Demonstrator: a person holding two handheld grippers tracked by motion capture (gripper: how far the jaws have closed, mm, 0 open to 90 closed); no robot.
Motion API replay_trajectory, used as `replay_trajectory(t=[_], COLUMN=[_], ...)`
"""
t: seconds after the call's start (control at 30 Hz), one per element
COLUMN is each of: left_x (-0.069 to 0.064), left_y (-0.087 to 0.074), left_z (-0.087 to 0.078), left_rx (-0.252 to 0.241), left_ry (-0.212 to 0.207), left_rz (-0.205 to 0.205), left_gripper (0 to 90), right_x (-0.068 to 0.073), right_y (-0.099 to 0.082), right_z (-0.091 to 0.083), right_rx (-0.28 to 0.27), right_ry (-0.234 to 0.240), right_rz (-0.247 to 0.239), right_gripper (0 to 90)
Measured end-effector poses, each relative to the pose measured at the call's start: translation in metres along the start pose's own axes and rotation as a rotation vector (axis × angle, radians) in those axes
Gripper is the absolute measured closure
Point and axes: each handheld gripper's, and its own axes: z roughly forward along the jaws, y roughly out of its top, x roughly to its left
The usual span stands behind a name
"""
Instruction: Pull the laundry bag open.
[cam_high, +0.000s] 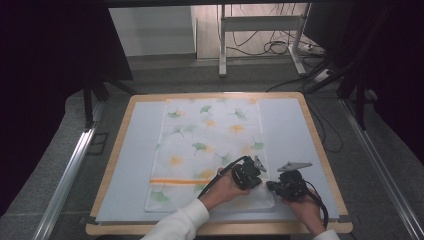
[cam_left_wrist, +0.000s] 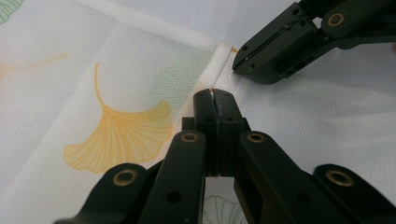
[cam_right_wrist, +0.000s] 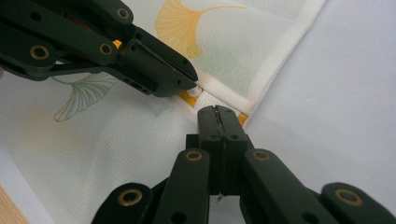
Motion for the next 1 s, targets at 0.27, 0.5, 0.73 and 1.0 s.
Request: replay_trajectory(t=[0.27, 0.5, 0.73, 1.0], left_x=[0.0004, 0.001, 0.0021, 0.0044], left_y=[-0.0012, -0.0022, -0.004, -0.0032], left_z=[-0.0009, -0.0022, -0.0041, -0.0036], left_rx=[0.0, 0.006, 0.017, 0.019], left_ry=[-0.002, -0.007, -0.006, -0.023], left_rz=[-0.003, -0.004, 0.005, 0.005], left_gripper=[90.0, 90.0, 90.0, 90.0], right_x=[0.0, 0.0, 0.0, -0.0001], right_y=[0.0, 0.0001, 0.0002, 0.0003], right_z=[0.0, 0.0001, 0.0, -0.0001], right_rx=[0.0, 0.0, 0.002, 0.004], right_ry=[0.001, 0.001, 0.0, -0.001], right_rz=[-0.003, -0.006, -0.008, -0.017], right_gripper=[89.7, 89.7, 89.7, 89.7])
